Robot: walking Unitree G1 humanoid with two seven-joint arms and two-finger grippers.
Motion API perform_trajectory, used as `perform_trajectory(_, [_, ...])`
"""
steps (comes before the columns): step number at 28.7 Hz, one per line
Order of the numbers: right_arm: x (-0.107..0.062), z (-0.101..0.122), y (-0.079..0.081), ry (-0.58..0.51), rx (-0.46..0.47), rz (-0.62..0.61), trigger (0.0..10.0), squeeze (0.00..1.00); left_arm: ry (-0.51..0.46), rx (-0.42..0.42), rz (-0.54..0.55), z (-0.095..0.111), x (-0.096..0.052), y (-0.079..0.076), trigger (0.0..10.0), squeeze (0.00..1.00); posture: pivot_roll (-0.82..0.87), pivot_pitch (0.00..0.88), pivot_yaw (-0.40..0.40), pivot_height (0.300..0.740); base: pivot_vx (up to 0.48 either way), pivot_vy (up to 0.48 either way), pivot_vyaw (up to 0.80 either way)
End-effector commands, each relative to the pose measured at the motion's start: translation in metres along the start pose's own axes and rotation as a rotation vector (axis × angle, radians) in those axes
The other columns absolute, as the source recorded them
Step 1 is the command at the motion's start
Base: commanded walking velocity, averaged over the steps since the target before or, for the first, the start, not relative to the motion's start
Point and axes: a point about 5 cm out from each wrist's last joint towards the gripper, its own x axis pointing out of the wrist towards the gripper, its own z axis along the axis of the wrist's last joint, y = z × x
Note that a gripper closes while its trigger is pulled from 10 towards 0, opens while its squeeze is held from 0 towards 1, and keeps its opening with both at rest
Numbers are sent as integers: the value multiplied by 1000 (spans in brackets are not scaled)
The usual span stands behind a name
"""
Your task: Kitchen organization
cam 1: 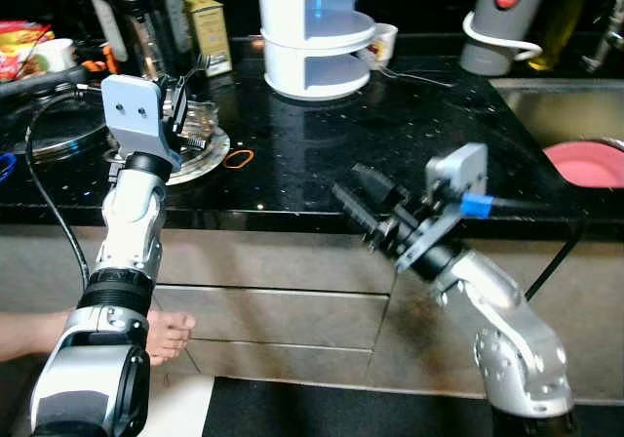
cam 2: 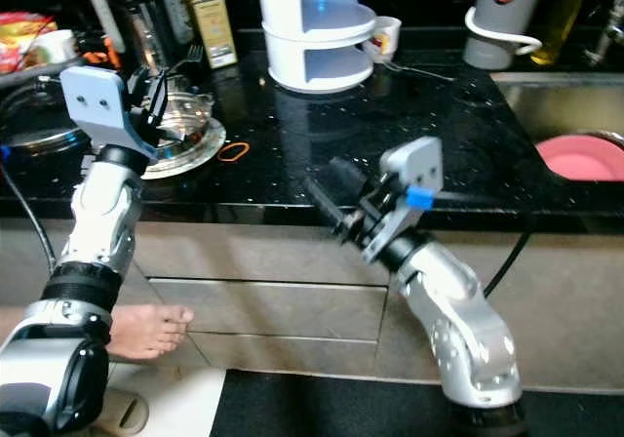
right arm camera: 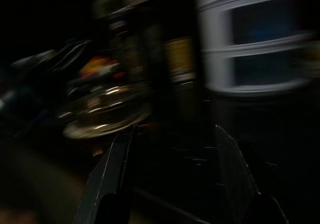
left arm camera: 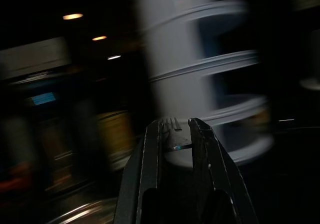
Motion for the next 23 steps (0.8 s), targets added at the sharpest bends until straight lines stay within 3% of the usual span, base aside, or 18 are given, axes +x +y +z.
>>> perform_trajectory(1, [0,0,-4,-17,21,-25,10000,0,17,0,-43,-2,-3,-8,4667,0,-138,29,57,740,0,0,-800])
perform_trajectory(2, [0,1,-4,-22,26,-30,10000,0,19,7,-54,-2,-4,-9,4667,0,-138,29,57,740,0,0,-800])
perform_trajectory(3, [0,1,-5,-23,23,-34,10000,0,23,10,-52,-3,-5,-8,10000,0,-138,26,58,740,0,0,-800])
perform_trajectory(5, [1,1,-5,-25,16,-37,10000,0,30,15,-44,-3,-7,-7,10000,0,-138,26,58,740,0,0,-800])
perform_trajectory(19, [6,-5,-1,-18,0,-12,10000,0,95,13,-14,-5,-19,-4,10000,0,-132,6,54,740,0,0,0])
perform_trajectory(23, [6,-7,1,-6,-10,4,10000,0,116,11,-10,-7,-24,-4,10000,0,-134,0,52,740,0,-359,0])
